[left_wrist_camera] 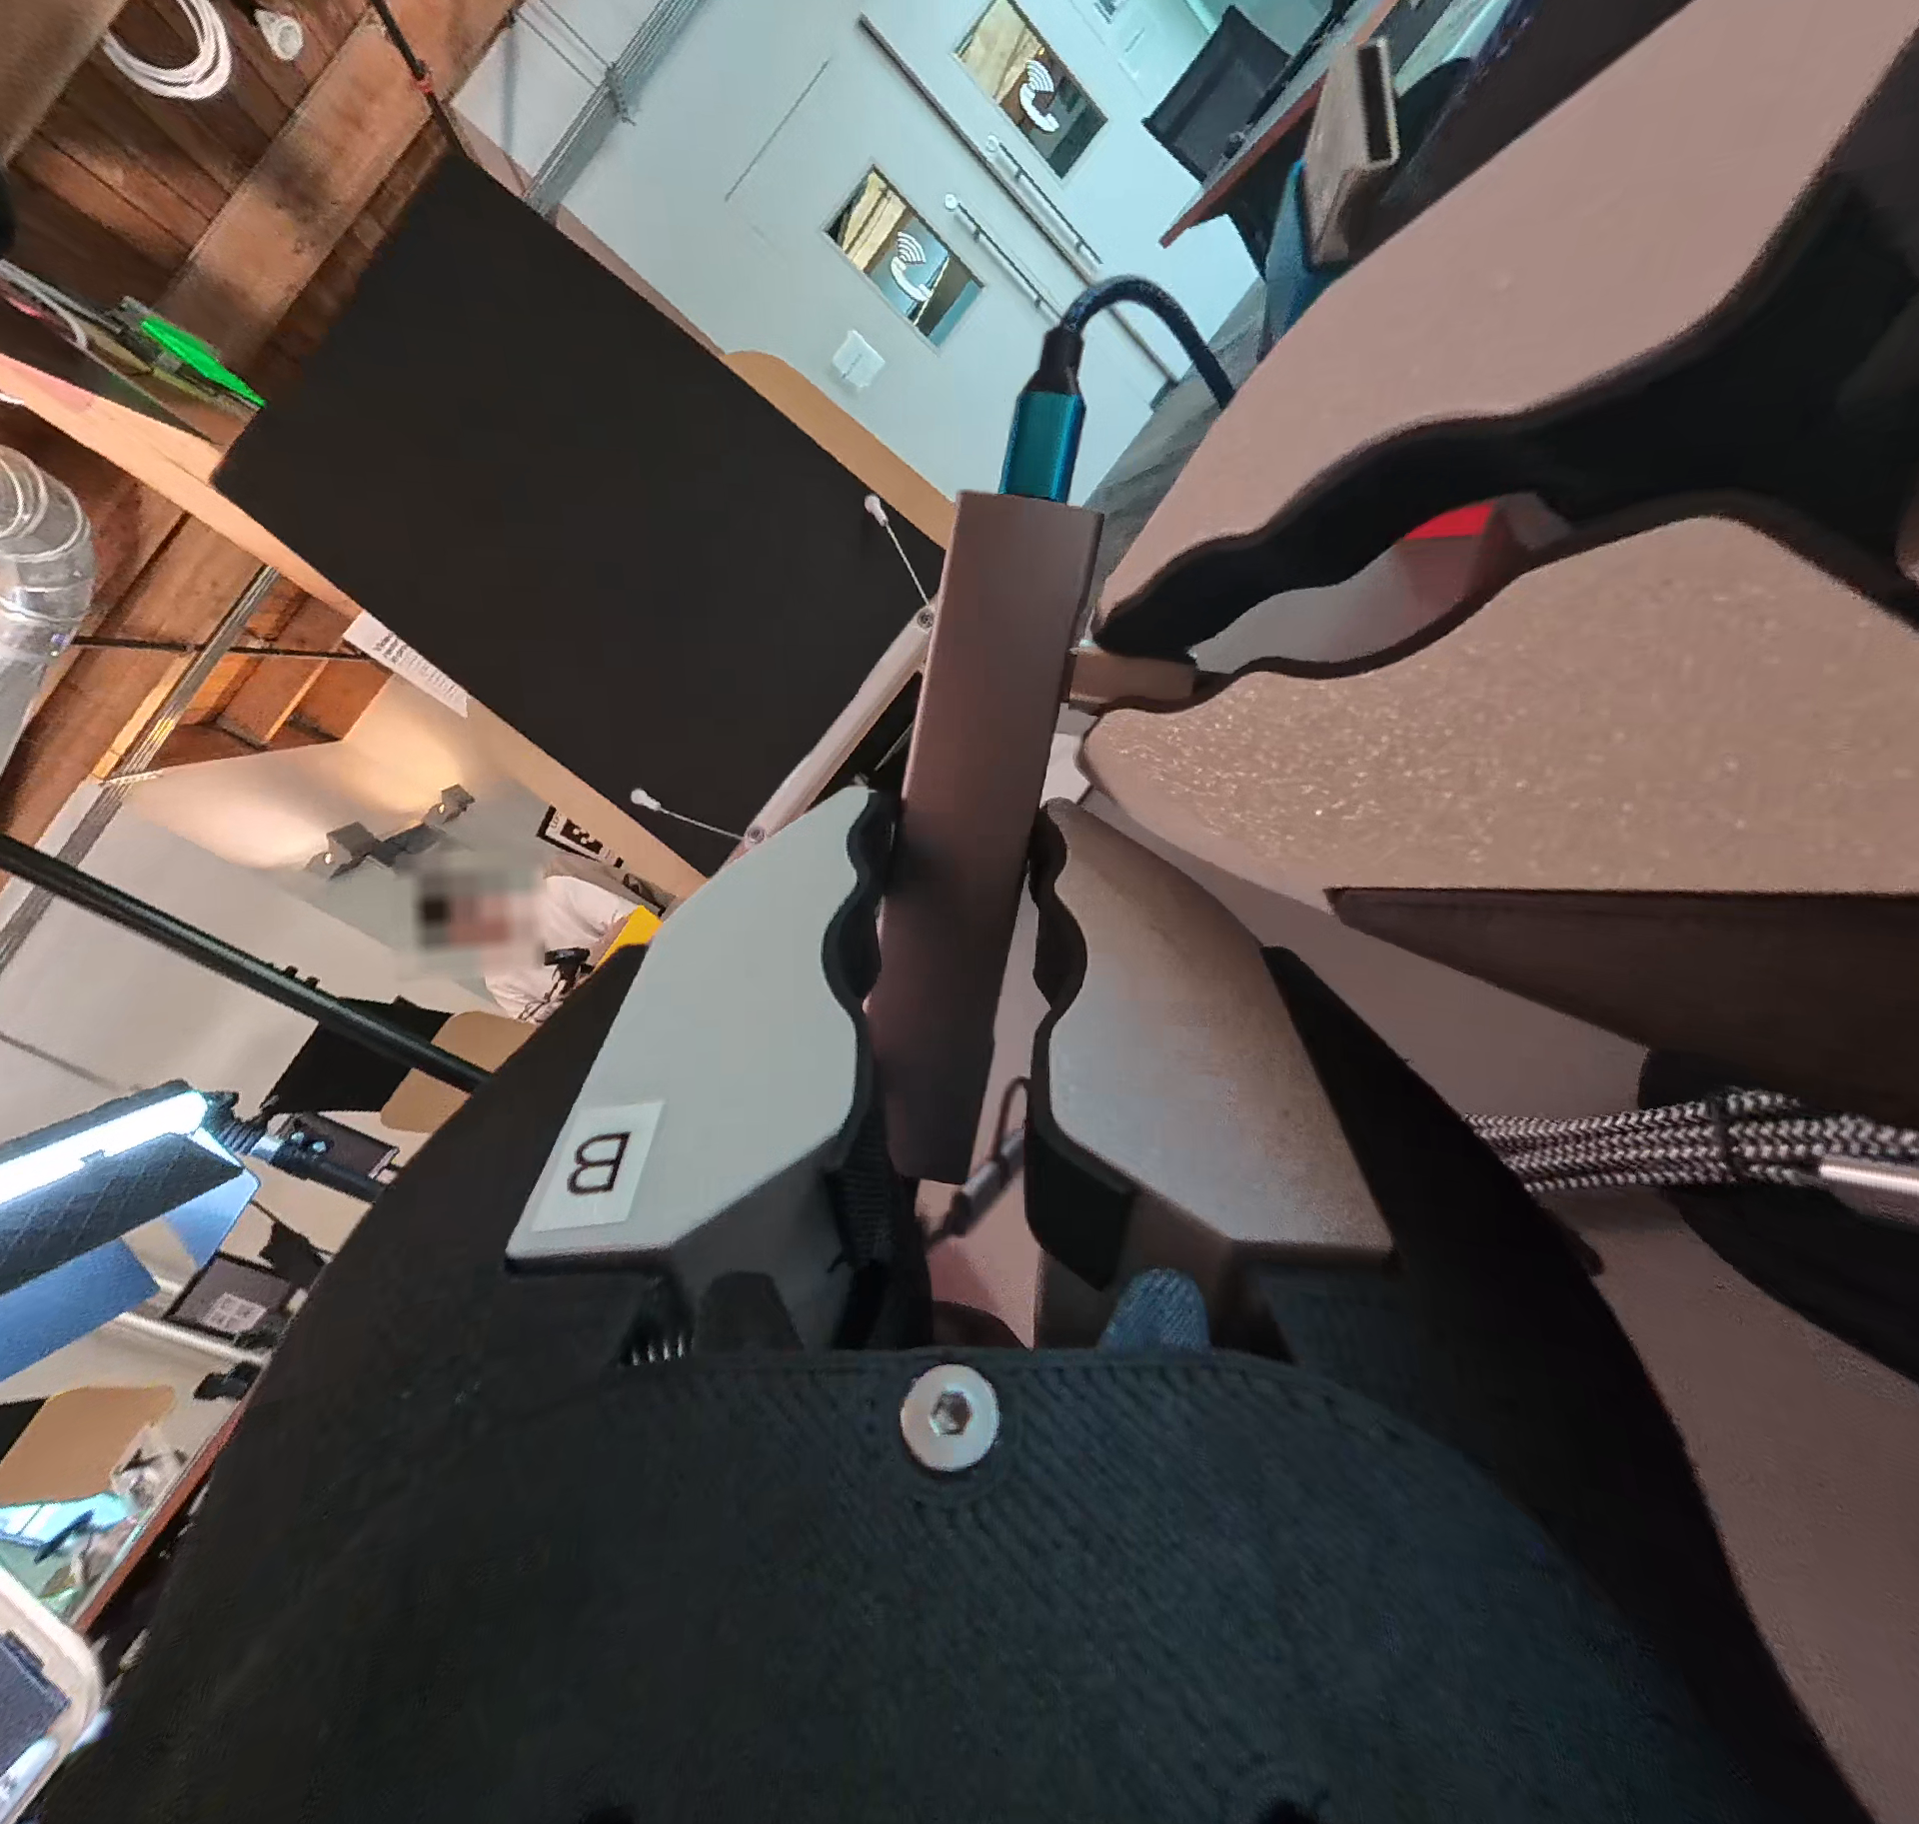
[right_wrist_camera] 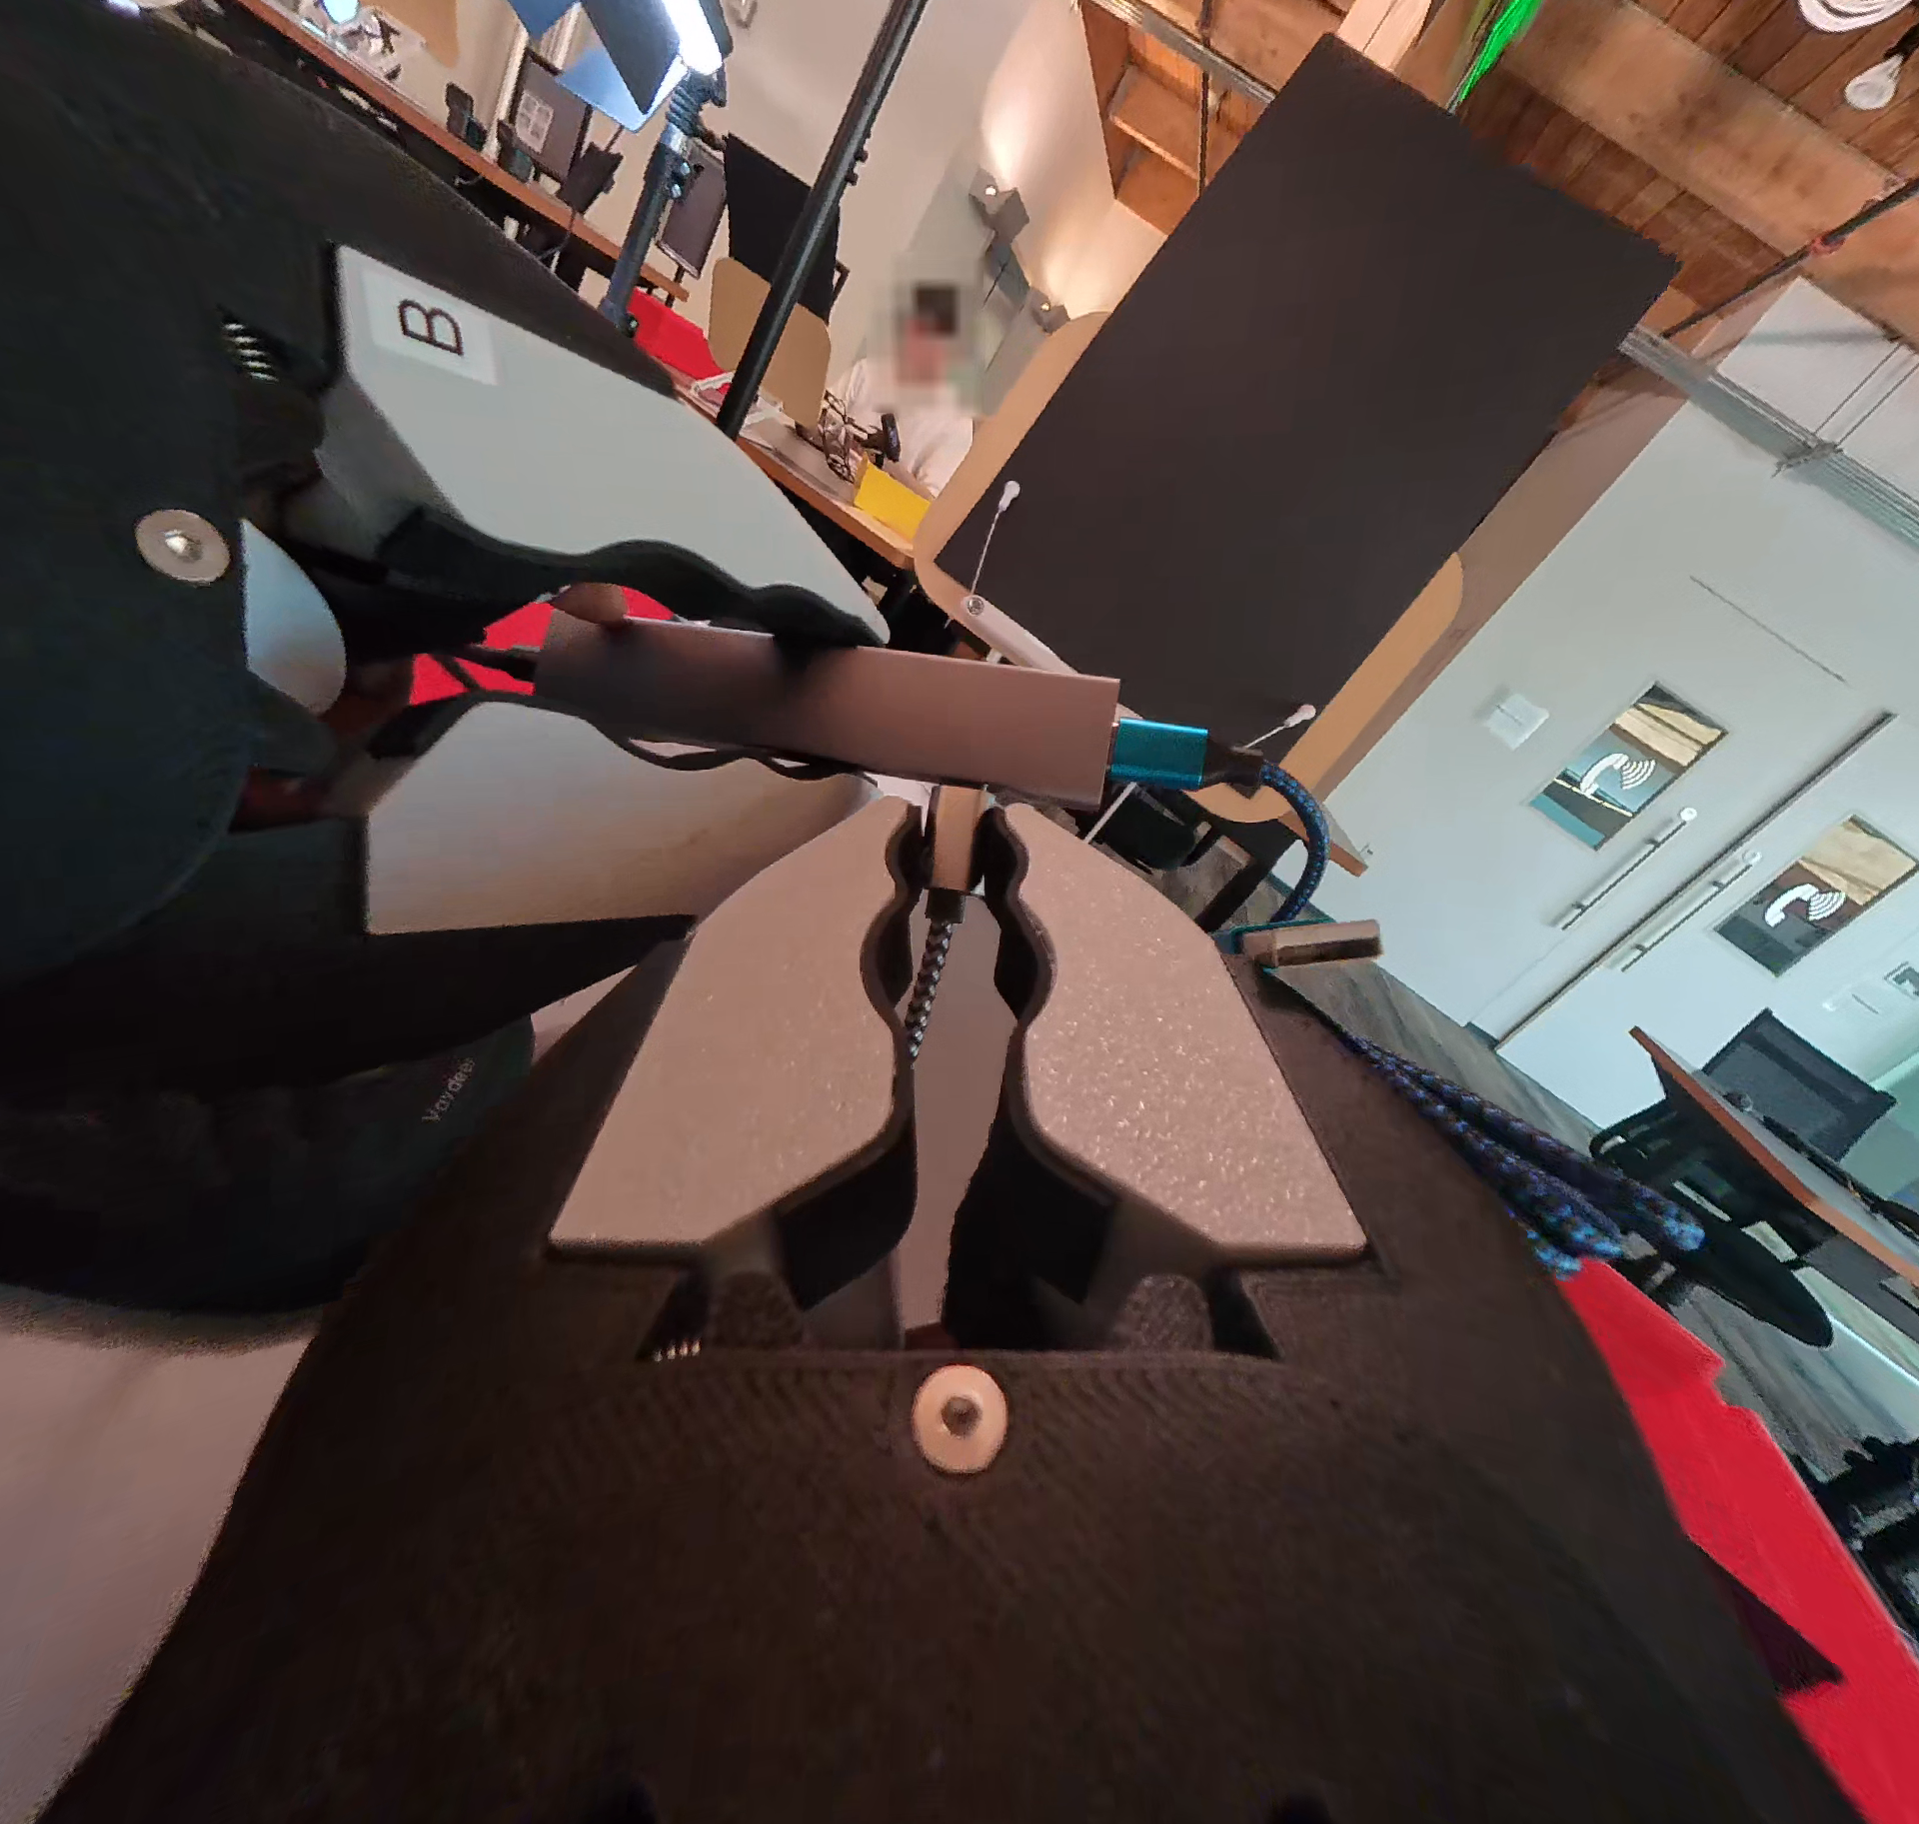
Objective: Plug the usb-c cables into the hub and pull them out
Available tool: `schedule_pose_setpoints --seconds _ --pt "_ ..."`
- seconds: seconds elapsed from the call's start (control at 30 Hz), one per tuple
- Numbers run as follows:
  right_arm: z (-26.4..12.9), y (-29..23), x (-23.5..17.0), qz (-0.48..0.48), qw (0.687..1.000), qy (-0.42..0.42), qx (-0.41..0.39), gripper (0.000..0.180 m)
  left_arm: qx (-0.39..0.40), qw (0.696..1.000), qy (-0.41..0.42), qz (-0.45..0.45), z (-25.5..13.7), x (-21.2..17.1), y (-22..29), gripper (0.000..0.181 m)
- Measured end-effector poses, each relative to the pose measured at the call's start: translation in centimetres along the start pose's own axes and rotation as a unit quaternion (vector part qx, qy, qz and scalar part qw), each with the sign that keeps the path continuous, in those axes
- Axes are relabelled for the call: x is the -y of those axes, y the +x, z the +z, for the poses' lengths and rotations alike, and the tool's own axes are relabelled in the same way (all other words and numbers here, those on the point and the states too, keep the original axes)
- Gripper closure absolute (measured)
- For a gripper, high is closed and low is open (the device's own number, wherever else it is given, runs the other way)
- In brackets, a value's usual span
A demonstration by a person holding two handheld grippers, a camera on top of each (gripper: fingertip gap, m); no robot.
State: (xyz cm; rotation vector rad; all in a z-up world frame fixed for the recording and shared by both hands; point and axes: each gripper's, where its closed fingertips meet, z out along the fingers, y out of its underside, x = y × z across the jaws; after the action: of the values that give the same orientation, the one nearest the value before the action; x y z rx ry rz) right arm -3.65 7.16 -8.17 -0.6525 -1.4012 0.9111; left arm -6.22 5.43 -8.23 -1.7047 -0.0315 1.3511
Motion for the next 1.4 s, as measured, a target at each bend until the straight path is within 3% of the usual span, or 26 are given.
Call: schedule_pose_setpoints --seconds 0.2,0.33,0.47,0.5,0.53,0.57,0.63,0.8,1.03,1.1,1.23,1.37,1.4 --pt "0.6 -1.1 -1.0 0.019 1.000 0.007 0.017 0.168 -0.028 0.997 -0.009 -0.067 0.4 -1.5 0.7 0.154" --pt "0.8 -1.2 -1.8 -0.006 1.000 0.006 0.022 0.169 -0.094 0.990 -0.004 -0.104 0.7 -2.1 2.3 0.154" --pt "0.3 -1.1 -1.2 -0.046 0.999 0.018 0.011 0.169 -0.061 0.996 0.019 -0.057 0.4 -1.6 1.2 0.138" --pt "0.2 -1.2 -0.8 -0.046 0.999 0.024 0.013 0.169 -0.061 0.996 0.015 -0.057 0.4 -1.7 1.1 0.140" --pt "0.0 -1.4 -0.4 -0.043 0.999 0.029 0.017 0.169 -0.079 0.995 0.016 -0.061 0.3 -1.7 1.5 0.155" --pt "-0.1 -1.4 0.0 -0.041 0.998 0.033 0.014 0.169 -0.083 0.993 0.024 -0.078 0.2 -1.4 1.5 0.160" --pt "-0.1 -1.3 0.5 -0.042 0.998 0.044 0.003 0.169 -0.054 0.994 0.028 -0.088 0.0 -1.2 0.9 0.159" --pt "0.0 -1.7 0.7 -0.022 0.996 0.078 -0.039 0.169 -0.039 0.989 0.035 -0.138 0.1 -1.7 0.5 0.158" --pt "0.6 -2.4 -0.6 0.086 0.993 0.077 0.024 0.169 -0.099 0.967 0.017 -0.235 0.6 -3.0 2.2 0.158" --pt "0.7 -2.6 -1.1 0.073 0.995 0.071 0.014 0.169 -0.111 0.964 0.015 -0.241 0.8 -3.3 2.7 0.158" --pt "0.6 -3.0 -1.2 -0.096 0.993 0.060 -0.027 0.170 -0.120 0.969 -0.004 -0.216 0.7 -4.0 2.8 0.157" --pt "0.7 -3.3 -1.6 0.026 0.997 0.061 0.036 0.170 -0.116 0.977 -0.016 -0.180 0.7 -4.3 2.7 0.157" --pt "0.7 -3.4 -1.8 0.015 0.998 0.057 0.030 0.170 -0.119 0.977 -0.019 -0.175 0.7 -4.5 2.8 0.157"
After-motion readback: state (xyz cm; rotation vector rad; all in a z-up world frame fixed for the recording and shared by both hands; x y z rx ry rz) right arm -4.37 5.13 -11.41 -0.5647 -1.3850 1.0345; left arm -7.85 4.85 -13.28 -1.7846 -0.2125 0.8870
